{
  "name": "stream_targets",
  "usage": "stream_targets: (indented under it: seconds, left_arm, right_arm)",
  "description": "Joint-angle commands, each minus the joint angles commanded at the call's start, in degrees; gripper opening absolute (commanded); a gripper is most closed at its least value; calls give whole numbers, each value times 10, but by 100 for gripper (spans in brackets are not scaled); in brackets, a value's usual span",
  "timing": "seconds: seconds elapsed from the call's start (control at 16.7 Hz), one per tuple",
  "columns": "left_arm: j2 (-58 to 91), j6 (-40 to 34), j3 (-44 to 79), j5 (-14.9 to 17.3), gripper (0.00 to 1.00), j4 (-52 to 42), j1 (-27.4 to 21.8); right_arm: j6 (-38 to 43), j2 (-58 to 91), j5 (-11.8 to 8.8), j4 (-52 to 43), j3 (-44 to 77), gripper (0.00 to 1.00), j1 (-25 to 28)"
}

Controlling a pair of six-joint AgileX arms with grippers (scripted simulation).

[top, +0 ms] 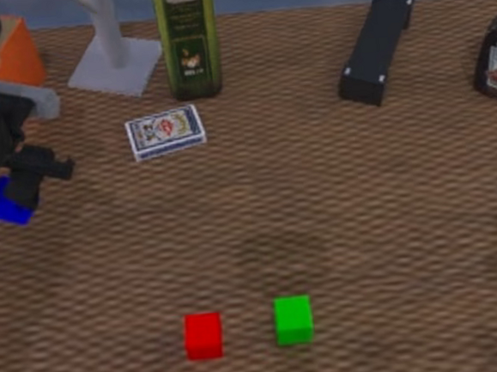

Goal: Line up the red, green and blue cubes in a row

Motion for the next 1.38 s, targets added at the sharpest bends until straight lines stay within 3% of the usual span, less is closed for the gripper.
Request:
stream_targets:
  seconds: [0.3,0.54,0.72,1.14,1.38]
  left_arm:
    - [4,-7,4,0,0,0,-10]
    - [33,-94,53,-3,0,-22,-83]
    - [71,-221,108,-7,0,-52,-176]
    - [148,-594,236,-16,0,-122,-426]
    - [165,-725,287,-23,0,-142,-531]
  right_arm:
    - [0,0,0,0,0,100,0]
    - [0,0,0,0,0,100,0]
    - [0,0,0,0,0,100,0]
    - [0,0,0,0,0,100,0]
    - [0,0,0,0,0,100,0]
